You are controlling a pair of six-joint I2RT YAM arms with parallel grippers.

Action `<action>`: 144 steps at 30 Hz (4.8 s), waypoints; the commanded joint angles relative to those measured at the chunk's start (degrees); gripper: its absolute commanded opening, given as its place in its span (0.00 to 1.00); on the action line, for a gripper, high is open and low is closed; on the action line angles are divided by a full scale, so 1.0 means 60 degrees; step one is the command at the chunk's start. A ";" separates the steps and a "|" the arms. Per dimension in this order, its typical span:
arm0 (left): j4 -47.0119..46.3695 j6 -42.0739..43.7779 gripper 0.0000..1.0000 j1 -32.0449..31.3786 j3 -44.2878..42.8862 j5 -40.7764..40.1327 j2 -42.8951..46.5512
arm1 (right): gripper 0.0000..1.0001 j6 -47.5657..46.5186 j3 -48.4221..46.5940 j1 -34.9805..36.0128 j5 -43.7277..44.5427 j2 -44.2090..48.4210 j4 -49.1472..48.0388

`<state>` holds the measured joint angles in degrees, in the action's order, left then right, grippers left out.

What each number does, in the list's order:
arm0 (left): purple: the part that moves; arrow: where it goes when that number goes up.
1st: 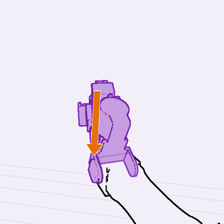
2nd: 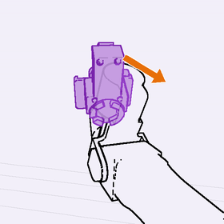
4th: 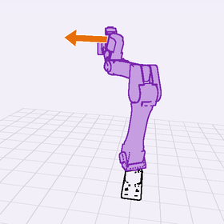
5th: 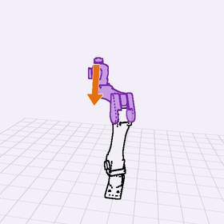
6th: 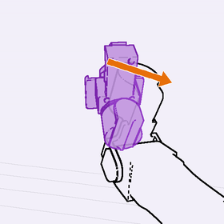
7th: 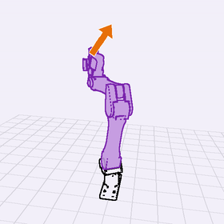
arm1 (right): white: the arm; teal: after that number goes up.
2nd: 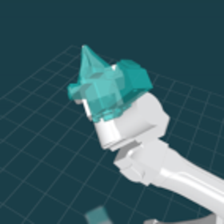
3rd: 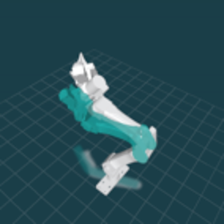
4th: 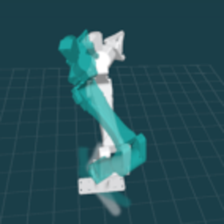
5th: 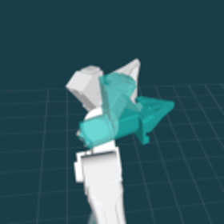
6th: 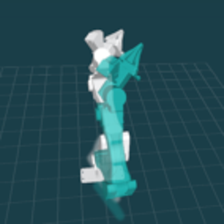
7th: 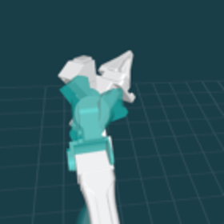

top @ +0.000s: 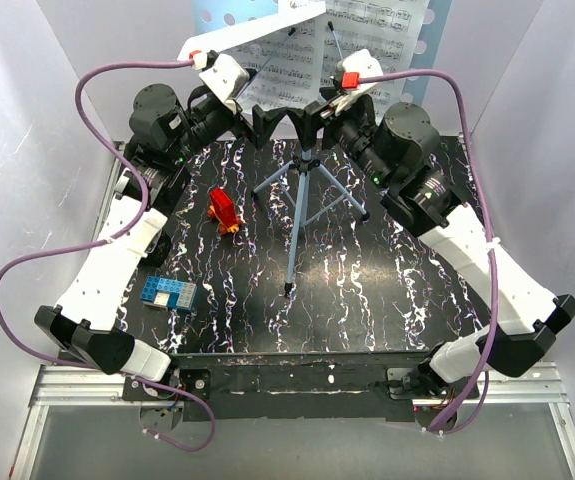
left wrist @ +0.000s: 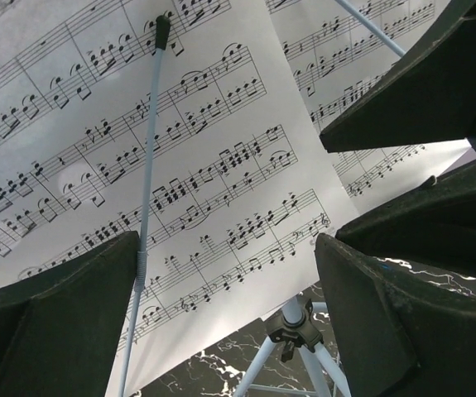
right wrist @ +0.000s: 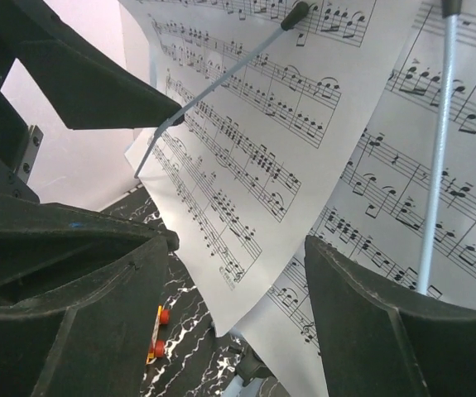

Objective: Pack up the instrument practice props

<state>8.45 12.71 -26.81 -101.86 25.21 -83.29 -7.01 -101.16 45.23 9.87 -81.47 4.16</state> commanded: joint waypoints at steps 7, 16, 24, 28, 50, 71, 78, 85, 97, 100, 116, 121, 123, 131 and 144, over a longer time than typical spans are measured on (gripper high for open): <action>-0.0075 -0.0888 0.84 0.0161 0.0249 0.0178 0.0360 | 0.73 -0.0062 -0.0059 0.0137 -0.0354 0.0146 -0.0283; 0.0160 -0.0463 0.76 0.0220 0.0380 0.0353 0.0668 | 0.72 0.0025 0.0278 0.0152 -0.0472 0.0248 -0.0473; -0.0162 -0.1268 0.70 0.0264 0.0322 0.0120 0.0478 | 0.73 -0.0269 0.0469 0.0151 0.0522 0.0394 -0.0314; -0.0280 -0.1678 0.64 0.0322 0.0322 -0.0202 0.0331 | 0.73 0.0156 0.0616 0.0079 0.0450 0.0468 -0.0444; -0.0178 -0.1459 0.56 0.0366 0.0835 -0.0013 0.0595 | 0.38 0.1300 0.0060 -0.1358 -0.3286 -0.0365 -0.2041; -0.0720 -0.1430 0.38 0.0366 -0.0907 0.0266 -0.0635 | 0.01 0.0743 -0.0381 -0.0874 -0.1835 -0.0792 -0.2276; -0.0866 -0.1415 0.16 0.0366 -0.0923 0.0090 -0.0578 | 0.01 0.0378 -0.0395 -0.0815 -0.2317 -0.0777 -0.2568; -0.0983 -0.1298 0.00 0.0366 -0.0280 -0.0437 -0.0080 | 0.01 -0.0427 -0.1317 -0.0830 -0.3006 -0.0704 -0.2584; -0.0998 -0.1269 0.00 0.0366 0.0263 -0.0569 0.0126 | 0.01 -0.0723 -0.1320 -0.0932 -0.3578 -0.0279 -0.2466; -0.0969 -0.1225 0.00 0.0366 0.0278 -0.0686 0.0184 | 0.01 -0.0459 -0.0982 -0.0932 -0.3564 -0.0206 -0.2437; -0.0925 -0.0800 0.00 0.0366 0.0703 -0.1140 0.0463 | 0.01 -0.1383 -0.4228 -0.1664 -0.3608 -0.0629 -0.1708; -0.1027 -0.0800 0.14 0.0366 0.0615 -0.1141 0.0361 | 0.01 -0.1628 -0.6456 -0.2060 -0.3798 -0.0967 -0.0332; -0.1013 -0.0814 0.33 0.0366 0.0484 -0.1184 0.0302 | 0.01 -0.2038 -0.6898 -0.2191 -0.3682 -0.0865 0.0124; -0.0691 -0.0347 0.76 0.0366 0.0439 -0.1228 0.0506 | 0.01 -0.3066 -0.6094 -0.4371 -0.2686 0.0072 0.0141; -0.0134 0.0064 0.96 0.0366 0.0879 -0.1155 0.1210 | 0.01 -0.0507 -0.0431 -0.9571 -0.1366 0.3131 0.1633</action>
<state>6.13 11.49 -24.75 -97.08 18.52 -78.61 -19.18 -112.99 -4.60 -1.87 -68.73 8.60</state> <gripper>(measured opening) 0.953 0.022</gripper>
